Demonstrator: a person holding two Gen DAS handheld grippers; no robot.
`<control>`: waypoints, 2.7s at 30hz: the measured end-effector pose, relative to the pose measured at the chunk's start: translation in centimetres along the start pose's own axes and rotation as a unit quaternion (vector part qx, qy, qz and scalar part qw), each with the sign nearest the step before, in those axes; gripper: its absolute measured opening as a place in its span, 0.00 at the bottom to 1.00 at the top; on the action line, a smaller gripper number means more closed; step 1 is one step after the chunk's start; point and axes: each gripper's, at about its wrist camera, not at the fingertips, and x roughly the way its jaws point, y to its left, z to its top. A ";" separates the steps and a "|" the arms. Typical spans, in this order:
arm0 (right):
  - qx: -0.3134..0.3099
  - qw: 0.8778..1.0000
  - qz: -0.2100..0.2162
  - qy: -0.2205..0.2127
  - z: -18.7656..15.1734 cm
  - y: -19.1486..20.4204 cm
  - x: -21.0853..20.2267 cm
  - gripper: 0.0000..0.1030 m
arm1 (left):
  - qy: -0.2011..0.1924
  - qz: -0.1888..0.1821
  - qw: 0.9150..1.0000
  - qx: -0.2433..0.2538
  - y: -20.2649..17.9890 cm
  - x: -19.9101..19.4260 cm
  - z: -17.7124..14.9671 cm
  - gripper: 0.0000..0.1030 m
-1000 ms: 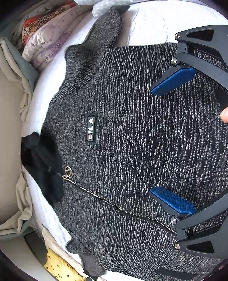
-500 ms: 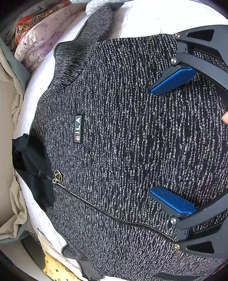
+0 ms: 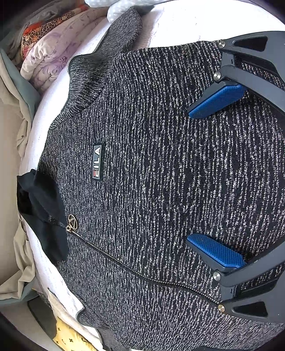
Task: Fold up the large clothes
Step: 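Lift the held sleeve with the left gripper and carry it over the jacket body, then lay the sleeve across the chest below the FILA patch and open the left gripper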
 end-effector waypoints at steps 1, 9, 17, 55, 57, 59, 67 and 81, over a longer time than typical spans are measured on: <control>0.000 1.000 0.000 0.000 -0.1 -0.2 -0.2 1.00 | 0.001 -0.005 1.000 -0.004 0.2 0.1 0.0 0.22; 0.001 1.000 0.007 0.003 0.5 -0.7 -0.4 1.00 | -0.016 0.013 0.999 -0.025 0.8 -2.2 -1.0 0.35; 0.004 1.000 0.007 0.003 1.1 -0.7 -0.3 1.00 | 0.001 -0.002 1.000 -0.008 -0.5 -1.6 -4.2 0.70; 0.051 0.997 0.064 0.011 2.8 -3.6 -1.2 1.00 | -0.001 -0.056 0.923 0.381 -23.8 -5.5 -20.3 0.16; 0.059 0.996 0.066 0.011 2.9 -4.0 -1.4 1.00 | 0.028 -0.065 0.910 0.410 -25.6 -4.8 -24.5 0.16; 0.065 0.996 0.066 0.010 2.8 -4.3 -1.8 1.00 | 0.045 -0.061 0.896 0.437 -26.6 -3.8 -28.2 0.16; 0.081 0.994 0.070 -0.007 2.8 -5.6 -3.6 1.00 | 0.113 -0.026 0.852 0.511 -25.5 0.6 -41.4 0.17; 0.104 0.992 0.073 -0.012 3.3 -7.1 -4.2 1.00 | 0.150 0.022 0.786 0.599 -19.3 -1.9 -48.4 0.72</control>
